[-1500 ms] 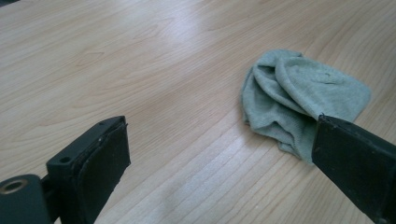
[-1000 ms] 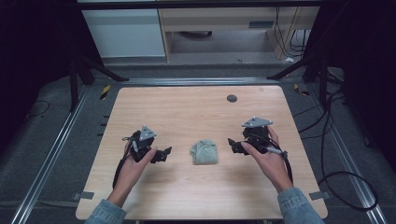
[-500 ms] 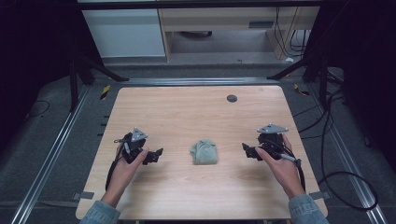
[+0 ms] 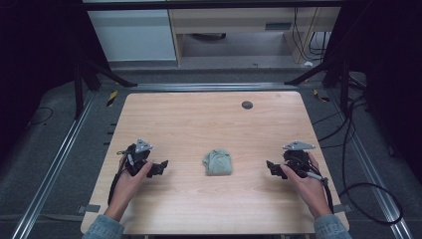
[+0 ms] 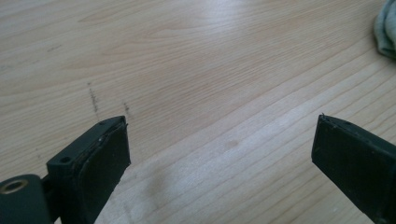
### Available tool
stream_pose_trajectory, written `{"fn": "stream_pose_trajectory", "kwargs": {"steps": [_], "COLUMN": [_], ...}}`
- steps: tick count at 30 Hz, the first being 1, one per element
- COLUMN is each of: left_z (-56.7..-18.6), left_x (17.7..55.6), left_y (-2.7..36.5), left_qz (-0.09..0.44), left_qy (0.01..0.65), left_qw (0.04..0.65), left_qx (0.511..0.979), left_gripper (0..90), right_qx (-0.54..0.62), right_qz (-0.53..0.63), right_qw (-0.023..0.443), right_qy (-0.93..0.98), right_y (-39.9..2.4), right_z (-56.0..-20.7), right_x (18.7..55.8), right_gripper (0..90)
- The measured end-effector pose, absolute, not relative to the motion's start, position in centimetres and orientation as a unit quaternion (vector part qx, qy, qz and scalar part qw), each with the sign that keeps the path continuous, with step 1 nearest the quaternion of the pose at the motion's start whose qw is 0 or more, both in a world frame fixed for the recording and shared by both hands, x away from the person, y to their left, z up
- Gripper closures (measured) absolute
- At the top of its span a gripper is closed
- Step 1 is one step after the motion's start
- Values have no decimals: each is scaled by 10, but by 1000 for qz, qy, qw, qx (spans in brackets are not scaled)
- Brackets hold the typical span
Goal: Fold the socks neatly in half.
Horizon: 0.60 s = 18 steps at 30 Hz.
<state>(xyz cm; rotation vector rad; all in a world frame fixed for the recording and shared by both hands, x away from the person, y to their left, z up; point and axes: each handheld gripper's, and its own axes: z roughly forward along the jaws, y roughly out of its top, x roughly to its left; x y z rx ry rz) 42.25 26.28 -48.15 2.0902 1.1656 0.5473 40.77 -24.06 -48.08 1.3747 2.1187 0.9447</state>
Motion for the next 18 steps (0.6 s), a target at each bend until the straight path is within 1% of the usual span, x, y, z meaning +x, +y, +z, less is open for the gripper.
{"fn": "stream_pose_trajectory", "kwargs": {"steps": [6, 18], "left_z": [-488, -498], "left_x": [426, 437], "left_y": [273, 289], "left_qz": [210, 214], "left_qy": [457, 481], "left_qw": [327, 306], "left_qx": [800, 793], "left_gripper": [35, 36], "right_qx": [509, 553], "right_qz": [338, 334], "right_qw": [211, 213], "right_qy": [763, 733], "right_y": [-248, -265], "right_z": [-490, -504], "right_x": [411, 427], "right_gripper": [74, 74]}}
